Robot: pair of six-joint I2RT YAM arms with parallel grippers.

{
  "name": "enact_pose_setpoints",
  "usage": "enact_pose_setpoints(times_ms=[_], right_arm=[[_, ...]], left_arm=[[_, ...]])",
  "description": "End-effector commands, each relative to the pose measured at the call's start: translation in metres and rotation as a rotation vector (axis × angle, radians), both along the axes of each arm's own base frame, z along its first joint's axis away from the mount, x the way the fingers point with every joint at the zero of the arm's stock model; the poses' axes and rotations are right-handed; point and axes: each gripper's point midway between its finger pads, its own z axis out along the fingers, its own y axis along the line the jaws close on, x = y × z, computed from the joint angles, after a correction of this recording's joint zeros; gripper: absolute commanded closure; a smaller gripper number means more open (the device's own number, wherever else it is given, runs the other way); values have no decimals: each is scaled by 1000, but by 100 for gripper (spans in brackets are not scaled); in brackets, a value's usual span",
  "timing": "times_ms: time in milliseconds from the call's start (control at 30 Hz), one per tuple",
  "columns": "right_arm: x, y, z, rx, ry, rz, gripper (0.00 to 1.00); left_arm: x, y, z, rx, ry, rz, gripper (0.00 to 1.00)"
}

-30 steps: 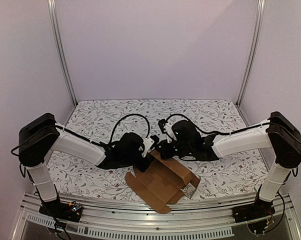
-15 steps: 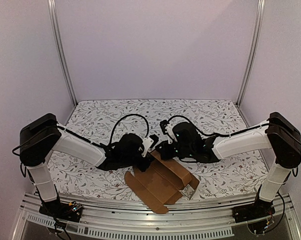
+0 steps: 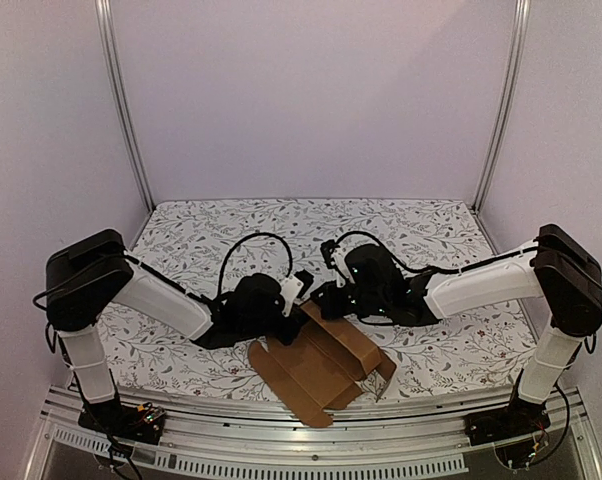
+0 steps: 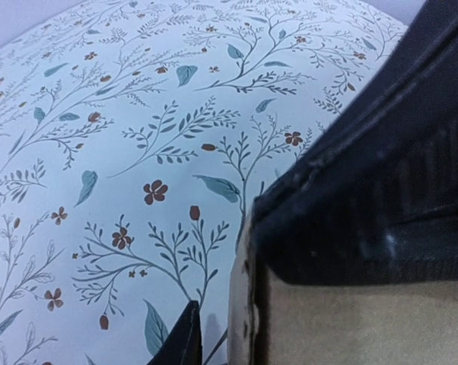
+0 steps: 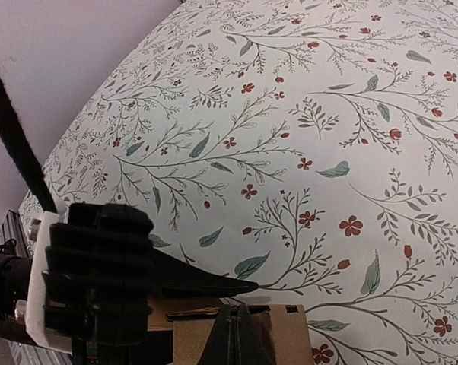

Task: Fold the paper box

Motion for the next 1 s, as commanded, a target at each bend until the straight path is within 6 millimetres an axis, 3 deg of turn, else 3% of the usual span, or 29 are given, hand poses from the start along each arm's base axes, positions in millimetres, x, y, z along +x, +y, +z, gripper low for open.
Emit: enact_pose_setpoints(times_ms=[0,333,733,967], right_arm=[[-14,-7,-29,-60,72,17,100],[-15,-7,-27,-51,77,16,100],[-14,-6,-26,-43,77,13,100],[-22,-5,-33,-35,114,37,100]], left_arm=[[-1,-2,-11,-29,-5,21,78],[6,-9,0,-95,-36,44,77],[13,-14,1,-160,-53,80,78],[18,-13,1,-163,-72,117,100]])
